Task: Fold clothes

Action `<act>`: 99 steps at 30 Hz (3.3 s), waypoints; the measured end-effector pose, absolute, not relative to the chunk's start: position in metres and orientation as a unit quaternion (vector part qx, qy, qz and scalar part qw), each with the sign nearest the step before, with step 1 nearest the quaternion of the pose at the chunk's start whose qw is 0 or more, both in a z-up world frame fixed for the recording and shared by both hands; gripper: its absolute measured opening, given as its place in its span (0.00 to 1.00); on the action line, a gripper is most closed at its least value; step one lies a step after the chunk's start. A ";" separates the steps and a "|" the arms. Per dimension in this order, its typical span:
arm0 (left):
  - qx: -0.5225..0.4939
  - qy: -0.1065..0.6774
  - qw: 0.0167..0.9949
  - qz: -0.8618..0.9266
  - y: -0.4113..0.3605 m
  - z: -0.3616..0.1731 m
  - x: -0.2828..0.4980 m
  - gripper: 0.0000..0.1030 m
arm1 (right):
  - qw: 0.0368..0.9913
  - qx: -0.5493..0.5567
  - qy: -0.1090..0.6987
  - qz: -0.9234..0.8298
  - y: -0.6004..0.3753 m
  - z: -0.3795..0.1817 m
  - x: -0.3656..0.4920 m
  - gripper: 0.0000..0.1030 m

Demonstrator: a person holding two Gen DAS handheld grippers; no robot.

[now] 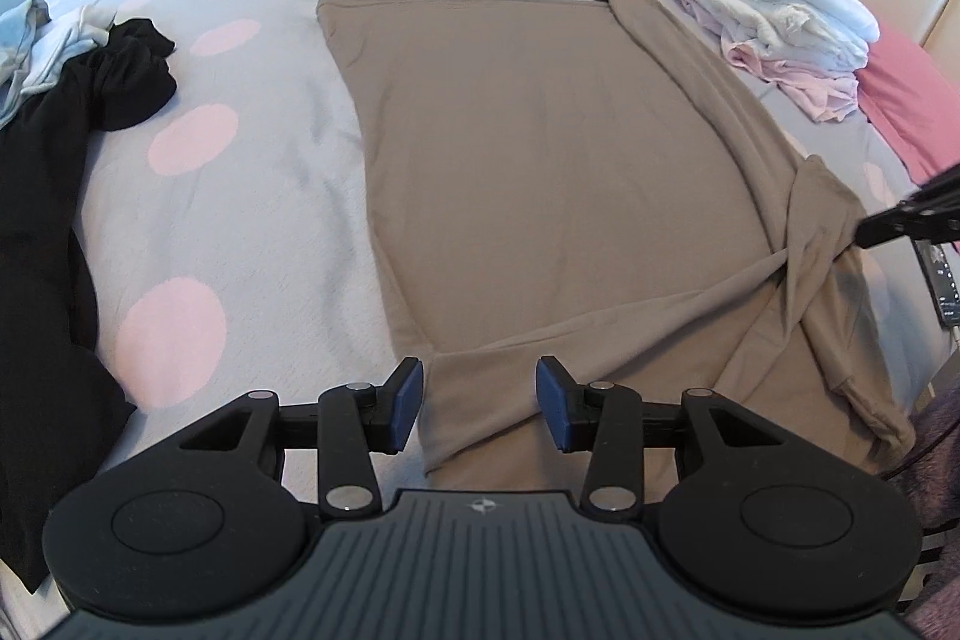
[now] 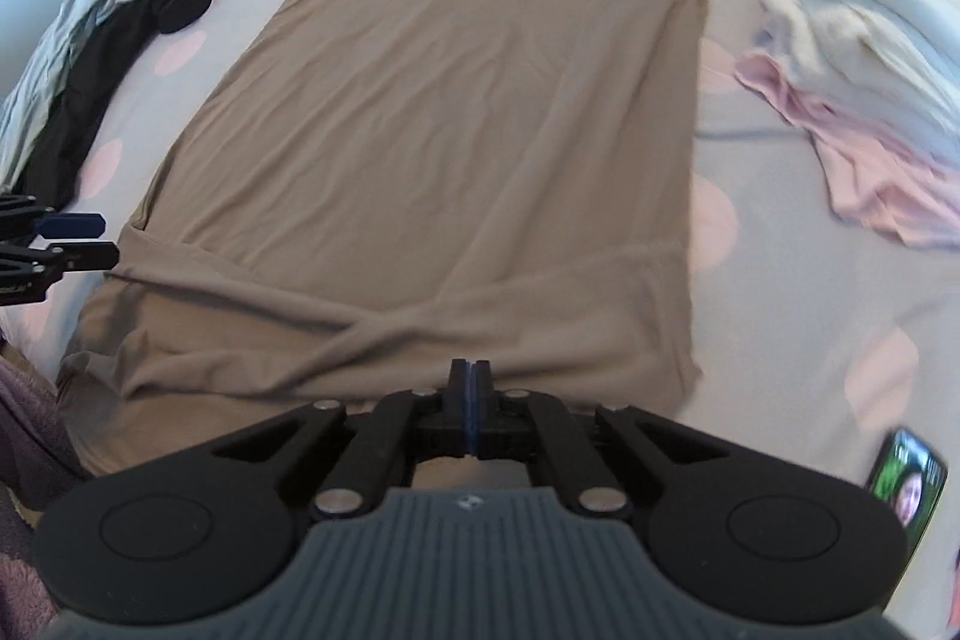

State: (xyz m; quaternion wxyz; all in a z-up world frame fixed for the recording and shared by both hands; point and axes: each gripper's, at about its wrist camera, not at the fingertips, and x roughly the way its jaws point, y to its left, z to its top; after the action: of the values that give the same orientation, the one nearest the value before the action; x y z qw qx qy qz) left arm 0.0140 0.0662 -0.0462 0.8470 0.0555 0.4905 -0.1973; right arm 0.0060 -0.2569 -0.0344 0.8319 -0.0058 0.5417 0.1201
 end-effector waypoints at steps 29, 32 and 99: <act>0.029 0.520 0.839 -0.159 0.071 -0.073 0.043 0.07 | 0.813 0.021 0.574 0.090 -0.223 -0.060 0.049 0.01; 0.031 0.519 0.839 -0.160 0.071 -0.073 0.042 0.07 | 0.820 0.014 0.565 0.092 -0.230 -0.049 0.035 0.01; 0.038 0.524 0.840 -0.136 0.066 -0.069 0.044 0.09 | 0.860 0.055 0.506 -0.041 -0.358 -0.045 -0.033 0.30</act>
State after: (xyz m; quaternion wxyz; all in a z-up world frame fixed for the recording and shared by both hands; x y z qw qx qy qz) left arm 0.0442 0.0662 -0.0693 0.8398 0.0376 0.5242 -0.1361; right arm -0.0328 -0.3578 -0.0451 0.8596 0.0552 0.5063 -0.0409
